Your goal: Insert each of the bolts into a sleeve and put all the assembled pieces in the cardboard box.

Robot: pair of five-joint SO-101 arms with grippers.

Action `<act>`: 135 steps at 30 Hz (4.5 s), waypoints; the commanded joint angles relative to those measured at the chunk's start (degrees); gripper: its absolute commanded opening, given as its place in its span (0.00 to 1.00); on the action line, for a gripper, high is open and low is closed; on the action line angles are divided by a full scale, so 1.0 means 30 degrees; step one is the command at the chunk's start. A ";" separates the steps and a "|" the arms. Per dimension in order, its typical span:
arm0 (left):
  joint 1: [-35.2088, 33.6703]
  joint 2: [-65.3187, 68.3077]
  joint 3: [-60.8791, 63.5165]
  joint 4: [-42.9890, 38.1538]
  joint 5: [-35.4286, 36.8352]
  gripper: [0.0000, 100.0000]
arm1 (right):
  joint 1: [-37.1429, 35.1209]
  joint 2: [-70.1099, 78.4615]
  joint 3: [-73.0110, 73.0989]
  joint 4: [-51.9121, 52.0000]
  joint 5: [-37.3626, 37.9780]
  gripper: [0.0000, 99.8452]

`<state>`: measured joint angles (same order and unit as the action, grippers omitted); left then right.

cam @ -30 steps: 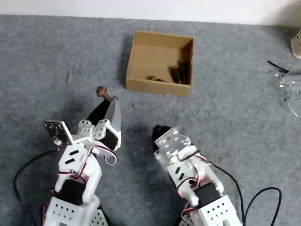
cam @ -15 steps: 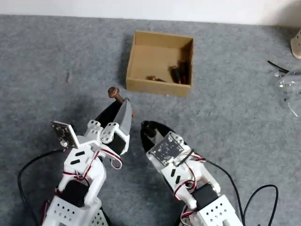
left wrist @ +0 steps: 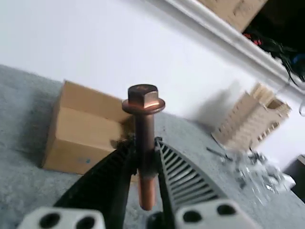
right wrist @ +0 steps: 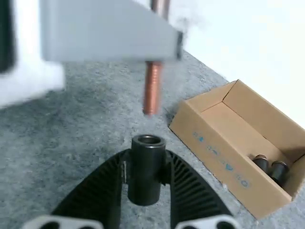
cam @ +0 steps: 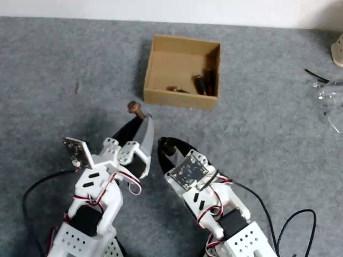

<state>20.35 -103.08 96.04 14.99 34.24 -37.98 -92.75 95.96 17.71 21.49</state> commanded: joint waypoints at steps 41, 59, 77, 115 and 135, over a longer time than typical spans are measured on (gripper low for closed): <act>0.3648 -0.0337 0.0366 0.7004 0.0147 0.01 | 0.0425 -0.0396 0.1568 -0.0659 0.0352 0.01; 0.2212 -0.0278 0.0366 0.7385 -0.0762 0.34 | 0.0454 -0.0396 0.1861 -0.0659 0.0352 0.01; -0.6901 -0.0396 -0.2418 0.8088 0.5480 0.45 | 0.1421 -0.0396 0.1861 -0.0747 0.0352 0.01; -0.8659 -0.0249 -0.1158 0.9465 -1.1399 0.01 | 0.5231 -0.0220 0.1802 0.0103 0.0205 0.01; -0.8777 -0.0366 -0.0659 0.8996 -1.1839 0.01 | 0.6315 1.9941 -2.0498 0.3297 -0.1495 0.00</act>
<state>-5.23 -103.43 93.85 44.53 -0.84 -21.63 -46.86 50.15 27.74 19.82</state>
